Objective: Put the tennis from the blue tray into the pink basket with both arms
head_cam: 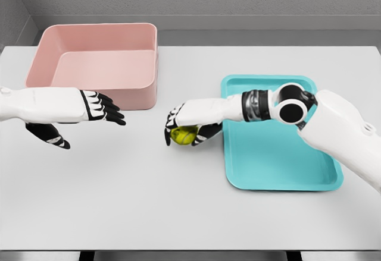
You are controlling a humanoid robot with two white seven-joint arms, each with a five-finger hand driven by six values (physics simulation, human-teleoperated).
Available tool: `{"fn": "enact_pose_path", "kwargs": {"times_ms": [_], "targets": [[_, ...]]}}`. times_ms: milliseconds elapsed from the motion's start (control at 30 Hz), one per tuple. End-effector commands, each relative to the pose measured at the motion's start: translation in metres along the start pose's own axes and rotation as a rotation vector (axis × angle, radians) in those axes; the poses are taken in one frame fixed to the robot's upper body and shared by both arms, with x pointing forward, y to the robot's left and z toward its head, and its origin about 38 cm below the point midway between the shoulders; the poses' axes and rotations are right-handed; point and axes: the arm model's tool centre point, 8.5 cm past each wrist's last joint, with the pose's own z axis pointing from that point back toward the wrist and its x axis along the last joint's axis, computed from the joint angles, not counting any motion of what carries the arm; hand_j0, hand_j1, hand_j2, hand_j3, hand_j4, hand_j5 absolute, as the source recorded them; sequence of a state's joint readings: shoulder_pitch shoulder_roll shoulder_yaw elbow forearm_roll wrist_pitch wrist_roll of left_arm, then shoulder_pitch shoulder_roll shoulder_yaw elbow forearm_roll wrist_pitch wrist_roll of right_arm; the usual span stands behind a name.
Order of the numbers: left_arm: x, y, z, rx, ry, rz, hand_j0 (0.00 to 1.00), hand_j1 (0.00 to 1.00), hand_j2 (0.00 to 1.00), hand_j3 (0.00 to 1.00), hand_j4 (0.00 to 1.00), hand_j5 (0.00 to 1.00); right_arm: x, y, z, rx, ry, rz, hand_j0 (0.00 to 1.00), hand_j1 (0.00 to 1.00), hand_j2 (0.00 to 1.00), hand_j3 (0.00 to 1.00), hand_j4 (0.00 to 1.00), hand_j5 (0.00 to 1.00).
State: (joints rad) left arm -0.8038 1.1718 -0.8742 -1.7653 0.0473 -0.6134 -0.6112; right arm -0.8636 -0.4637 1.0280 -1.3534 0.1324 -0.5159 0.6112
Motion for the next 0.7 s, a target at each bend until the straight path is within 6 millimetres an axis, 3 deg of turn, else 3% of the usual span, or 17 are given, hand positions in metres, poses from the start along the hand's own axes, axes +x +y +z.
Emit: {"fn": "enact_pose_path", "kwargs": {"times_ms": [0, 267, 500, 567, 600, 667], "targets": [[0.0, 0.001, 0.001, 0.006, -0.001, 0.007, 1.0, 1.0, 1.0, 1.0, 1.0, 1.0, -0.004, 0.006, -0.004, 0.009, 0.005, -0.023, 0.55, 0.55, 0.55, 0.55, 0.55, 0.55], [-0.001, 0.004, 0.006, 0.013, 0.011, 0.003, 1.0, 1.0, 1.0, 1.0, 1.0, 1.0, -0.004, 0.011, -0.021, 0.037, -0.003, -0.03, 0.55, 0.55, 0.55, 0.55, 0.55, 0.55], [-0.001, 0.005, 0.006, 0.015, 0.011, -0.001, 1.0, 1.0, 1.0, 1.0, 1.0, 1.0, -0.006, 0.012, -0.022, 0.043, 0.002, -0.031, 0.56, 0.56, 0.56, 0.56, 0.56, 0.56], [-0.001, 0.005, 0.007, 0.015, 0.014, 0.0, 1.0, 1.0, 1.0, 1.0, 1.0, 1.0, -0.006, 0.011, -0.023, 0.042, 0.008, -0.035, 0.64, 0.64, 0.64, 0.64, 0.64, 0.64], [-0.001, 0.005, 0.007, 0.015, 0.014, 0.0, 1.0, 1.0, 1.0, 1.0, 1.0, 1.0, -0.007, 0.011, -0.023, 0.042, 0.022, -0.045, 0.81, 0.81, 0.81, 0.81, 0.81, 0.81], [-0.001, 0.004, 0.009, 0.011, 0.02, 0.001, 1.0, 1.0, 1.0, 1.0, 1.0, 1.0, -0.008, 0.011, -0.023, 0.043, 0.031, -0.051, 1.0, 1.0, 1.0, 1.0, 1.0, 1.0]]}}
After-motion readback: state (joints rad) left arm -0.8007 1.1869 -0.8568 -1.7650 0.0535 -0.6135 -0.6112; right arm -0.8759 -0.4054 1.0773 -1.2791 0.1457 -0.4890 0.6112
